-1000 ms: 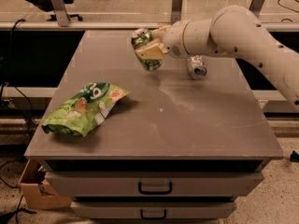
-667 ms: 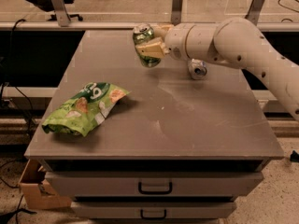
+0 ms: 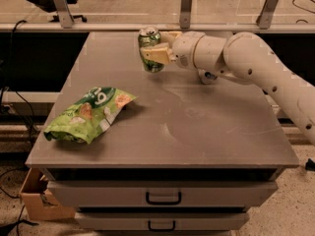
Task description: Place green can upright
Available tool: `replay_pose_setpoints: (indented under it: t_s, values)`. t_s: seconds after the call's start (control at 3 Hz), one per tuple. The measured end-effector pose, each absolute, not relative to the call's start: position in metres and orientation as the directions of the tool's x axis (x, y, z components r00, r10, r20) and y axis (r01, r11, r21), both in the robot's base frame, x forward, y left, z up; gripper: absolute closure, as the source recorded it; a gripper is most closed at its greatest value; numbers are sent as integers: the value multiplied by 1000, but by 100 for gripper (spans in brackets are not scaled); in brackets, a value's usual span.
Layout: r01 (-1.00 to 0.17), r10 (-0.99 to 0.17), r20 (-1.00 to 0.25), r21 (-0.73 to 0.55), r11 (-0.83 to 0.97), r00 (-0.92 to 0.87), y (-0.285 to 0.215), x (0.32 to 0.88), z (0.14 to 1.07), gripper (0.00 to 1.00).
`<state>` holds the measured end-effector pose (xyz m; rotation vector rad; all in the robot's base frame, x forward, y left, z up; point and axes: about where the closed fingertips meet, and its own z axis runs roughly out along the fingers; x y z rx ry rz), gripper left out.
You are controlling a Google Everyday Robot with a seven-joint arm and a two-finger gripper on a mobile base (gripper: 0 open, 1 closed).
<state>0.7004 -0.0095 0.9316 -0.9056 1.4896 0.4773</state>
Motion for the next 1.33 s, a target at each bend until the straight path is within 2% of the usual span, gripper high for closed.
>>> replay_pose_setpoints:
  t_s: [1.33]
  values:
    - [-758, -150, -986, -150, 634, 69, -5, 694, 907, 100]
